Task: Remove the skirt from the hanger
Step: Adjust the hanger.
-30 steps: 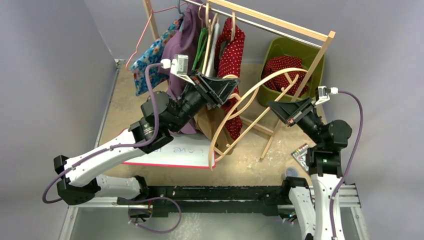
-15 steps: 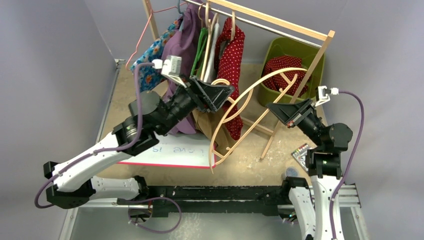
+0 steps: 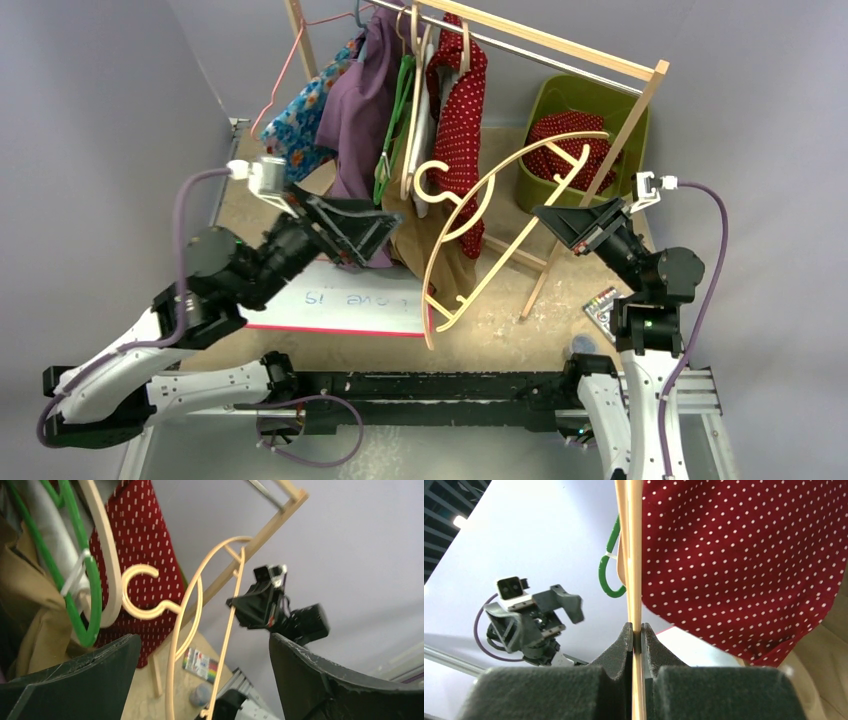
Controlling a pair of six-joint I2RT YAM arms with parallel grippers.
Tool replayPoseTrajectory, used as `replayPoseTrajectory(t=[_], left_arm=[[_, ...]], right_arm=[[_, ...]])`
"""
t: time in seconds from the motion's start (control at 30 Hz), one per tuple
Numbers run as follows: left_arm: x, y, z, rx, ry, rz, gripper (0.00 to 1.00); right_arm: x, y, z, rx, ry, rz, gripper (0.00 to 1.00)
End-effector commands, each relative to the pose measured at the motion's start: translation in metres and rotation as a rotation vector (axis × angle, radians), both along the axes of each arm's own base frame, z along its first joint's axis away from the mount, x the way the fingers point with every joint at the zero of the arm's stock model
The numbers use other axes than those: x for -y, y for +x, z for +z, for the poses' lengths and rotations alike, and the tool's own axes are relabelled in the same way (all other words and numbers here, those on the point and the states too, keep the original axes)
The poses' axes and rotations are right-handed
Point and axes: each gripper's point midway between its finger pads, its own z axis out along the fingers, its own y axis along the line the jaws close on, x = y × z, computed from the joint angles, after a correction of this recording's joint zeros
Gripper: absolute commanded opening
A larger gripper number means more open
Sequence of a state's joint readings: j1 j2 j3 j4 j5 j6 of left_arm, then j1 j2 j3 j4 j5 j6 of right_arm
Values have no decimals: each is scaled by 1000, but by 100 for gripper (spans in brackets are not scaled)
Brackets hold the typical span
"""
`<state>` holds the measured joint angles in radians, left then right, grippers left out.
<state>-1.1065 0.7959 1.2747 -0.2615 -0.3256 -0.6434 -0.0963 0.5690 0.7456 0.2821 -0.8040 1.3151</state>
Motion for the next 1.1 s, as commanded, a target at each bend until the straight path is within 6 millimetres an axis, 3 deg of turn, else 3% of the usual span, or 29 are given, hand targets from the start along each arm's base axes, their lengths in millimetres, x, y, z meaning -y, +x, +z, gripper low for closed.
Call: replayPoseTrajectory(t=[0.0, 0.2, 0.4, 0.6, 0.77, 0.9, 1.07], left_arm=[[37, -5, -64, -114, 132, -116, 99], [78, -24, -103, -208, 89, -303, 91], [78, -26, -123, -275, 28, -312, 82], [94, -34, -134, -333, -106, -397, 59], [91, -30, -130, -318, -126, -370, 49], [84, -24, -131, -308, -51, -313, 27], [68, -17, -114, -253, 31, -237, 11]], right_arm=[[-2, -7, 11, 85, -24, 9, 0], [-2, -8, 12, 91, -20, 4, 0], [-2, -10, 15, 105, -23, 4, 0], [-2, -11, 12, 102, -22, 1, 0], [-1, -13, 12, 103, -21, -3, 0], [-1, -12, 7, 91, -41, -13, 0], [0, -8, -10, 57, -91, -30, 0]])
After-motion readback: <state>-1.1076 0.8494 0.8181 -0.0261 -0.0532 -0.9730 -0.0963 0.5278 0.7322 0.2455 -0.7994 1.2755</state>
